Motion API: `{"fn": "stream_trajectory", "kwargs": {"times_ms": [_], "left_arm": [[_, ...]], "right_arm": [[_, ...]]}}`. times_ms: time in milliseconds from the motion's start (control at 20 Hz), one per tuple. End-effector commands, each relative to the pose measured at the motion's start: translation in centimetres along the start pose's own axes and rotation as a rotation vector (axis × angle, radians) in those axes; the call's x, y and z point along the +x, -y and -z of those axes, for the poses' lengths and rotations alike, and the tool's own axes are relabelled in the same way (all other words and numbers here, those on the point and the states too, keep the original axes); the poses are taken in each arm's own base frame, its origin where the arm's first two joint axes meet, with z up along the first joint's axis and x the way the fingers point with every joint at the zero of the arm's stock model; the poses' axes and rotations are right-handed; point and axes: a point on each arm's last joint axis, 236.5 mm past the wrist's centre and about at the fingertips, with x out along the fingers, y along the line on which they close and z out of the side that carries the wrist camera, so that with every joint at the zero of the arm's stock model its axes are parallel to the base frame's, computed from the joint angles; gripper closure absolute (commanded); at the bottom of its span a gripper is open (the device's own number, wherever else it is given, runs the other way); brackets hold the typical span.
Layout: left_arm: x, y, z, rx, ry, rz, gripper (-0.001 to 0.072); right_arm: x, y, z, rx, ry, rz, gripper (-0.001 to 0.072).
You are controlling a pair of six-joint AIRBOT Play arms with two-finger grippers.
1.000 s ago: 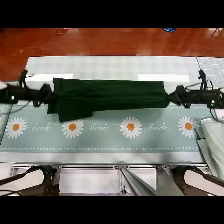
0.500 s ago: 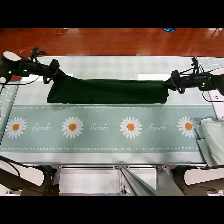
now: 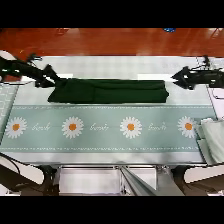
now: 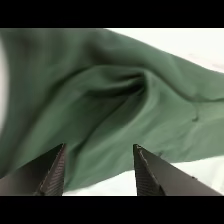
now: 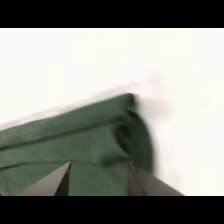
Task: Fold the shirts.
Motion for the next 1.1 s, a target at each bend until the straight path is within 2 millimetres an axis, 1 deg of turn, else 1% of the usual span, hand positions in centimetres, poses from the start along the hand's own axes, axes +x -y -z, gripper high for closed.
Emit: {"fn": "stream_trajectory", "kwargs": {"times_ms": [0, 50, 100, 150, 200, 250, 400, 450, 500, 600, 750, 800, 850, 900, 950, 1000, 1050], "left_arm": [[-9.1, -2.5, -2.0, 0.022, 0.241, -0.14, 0.0198], [-11.3, -1.5, -2.5, 0.039, 0.348, -0.14, 0.0198], [-13.0, -0.4, -2.5, 0.058, 0.45, -0.137, 0.0198], [-13.8, 0.7, -1.7, 0.078, 0.523, -0.133, 0.0198], [-13.8, 1.5, -0.3, 0.094, 0.561, -0.128, 0.0198], [-13.0, 2.1, 1.5, 0.109, 0.574, -0.123, 0.0198], [-8.1, 2.7, 8.1, 0.16, 0.48, -0.115, 0.0198], [-6.4, 2.6, 9.9, 0.173, 0.436, -0.114, 0.0198], [-5.1, 2.8, 11.3, 0.185, 0.399, -0.112, 0.0198], [-3.0, 3.6, 13.2, 0.202, 0.34, -0.094, 0.0198], [-1.6, 5.4, 14.1, 0.258, 0.315, -0.077, 0.0198], [-1.4, 5.9, 14.1, 0.271, 0.321, -0.07, 0.0198], [-1.3, 6.4, 14.1, 0.28, 0.327, -0.062, 0.0198], [-1.2, 6.8, 14.2, 0.285, 0.33, -0.055, 0.0199], [-1.1, 6.9, 14.2, 0.282, 0.33, -0.048, 0.0202], [-1.1, 7.1, 14.3, 0.276, 0.326, -0.039, 0.0275], [-1.1, 7.2, 14.5, 0.27, 0.32, -0.031, 0.054]], "right_arm": [[-5.2, 4.5, 0.9, 0.03, -0.03, 0.158, 0.0297], [-5.3, 5.4, 1.4, 0.032, -0.041, 0.192, 0.0297], [-4.9, 5.9, 1.9, 0.045, -0.051, 0.198, 0.0297], [-4.0, 5.9, 2.3, 0.056, -0.05, 0.19, 0.0297], [-2.9, 5.9, 2.6, 0.067, -0.044, 0.182, 0.0297], [-1.8, 5.6, 3.0, 0.077, -0.043, 0.17, 0.0297], [2.2, 4.4, 4.7, 0.1, -0.111, 0.117, 0.0297], [3.5, 3.9, 5.2, 0.096, -0.135, 0.101, 0.0297], [4.7, 3.6, 5.8, 0.091, -0.16, 0.095, 0.0296], [6.5, 3.1, 6.4, 0.075, -0.19, 0.094, 0.0294], [9.0, 2.1, 7.6, 0.057, -0.238, 0.09, 0.0294], [9.7, 1.4, 7.9, 0.051, -0.243, 0.078, 0.0315], [10.2, 0.3, 8.2, 0.032, -0.246, 0.055, 0.0399], [10.4, -1.1, 8.4, -0.002, -0.253, 0.02, 0.0591], [10.0, -2.8, 8.3, -0.039, -0.255, -0.022, 0.0685], [9.1, -4.4, 8.1, -0.071, -0.248, -0.051, 0.0686], [7.7, -5.5, 7.5, -0.103, -0.221, -0.054, 0.0686]]}}
